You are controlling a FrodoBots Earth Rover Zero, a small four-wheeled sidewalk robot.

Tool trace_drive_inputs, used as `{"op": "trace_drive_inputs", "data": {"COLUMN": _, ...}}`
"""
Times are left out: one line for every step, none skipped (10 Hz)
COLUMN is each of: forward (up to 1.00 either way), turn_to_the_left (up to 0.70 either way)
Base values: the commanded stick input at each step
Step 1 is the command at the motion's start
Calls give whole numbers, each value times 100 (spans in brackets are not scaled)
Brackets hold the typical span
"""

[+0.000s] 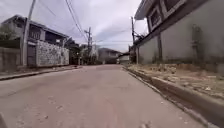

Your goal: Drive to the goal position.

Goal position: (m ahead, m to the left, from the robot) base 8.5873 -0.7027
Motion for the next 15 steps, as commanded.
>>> {"op": "trace_drive_inputs", "data": {"forward": 100, "turn_to_the_left": 0}}
{"op": "trace_drive_inputs", "data": {"forward": 100, "turn_to_the_left": 0}}
{"op": "trace_drive_inputs", "data": {"forward": 100, "turn_to_the_left": 0}}
{"op": "trace_drive_inputs", "data": {"forward": 100, "turn_to_the_left": 0}}
{"op": "trace_drive_inputs", "data": {"forward": 100, "turn_to_the_left": 0}}
{"op": "trace_drive_inputs", "data": {"forward": 100, "turn_to_the_left": 0}}
{"op": "trace_drive_inputs", "data": {"forward": 100, "turn_to_the_left": 0}}
{"op": "trace_drive_inputs", "data": {"forward": 100, "turn_to_the_left": 0}}
{"op": "trace_drive_inputs", "data": {"forward": 100, "turn_to_the_left": -2}}
{"op": "trace_drive_inputs", "data": {"forward": 100, "turn_to_the_left": -15}}
{"op": "trace_drive_inputs", "data": {"forward": 100, "turn_to_the_left": -35}}
{"op": "trace_drive_inputs", "data": {"forward": 100, "turn_to_the_left": -19}}
{"op": "trace_drive_inputs", "data": {"forward": 100, "turn_to_the_left": 0}}
{"op": "trace_drive_inputs", "data": {"forward": 100, "turn_to_the_left": 0}}
{"op": "trace_drive_inputs", "data": {"forward": 100, "turn_to_the_left": 0}}
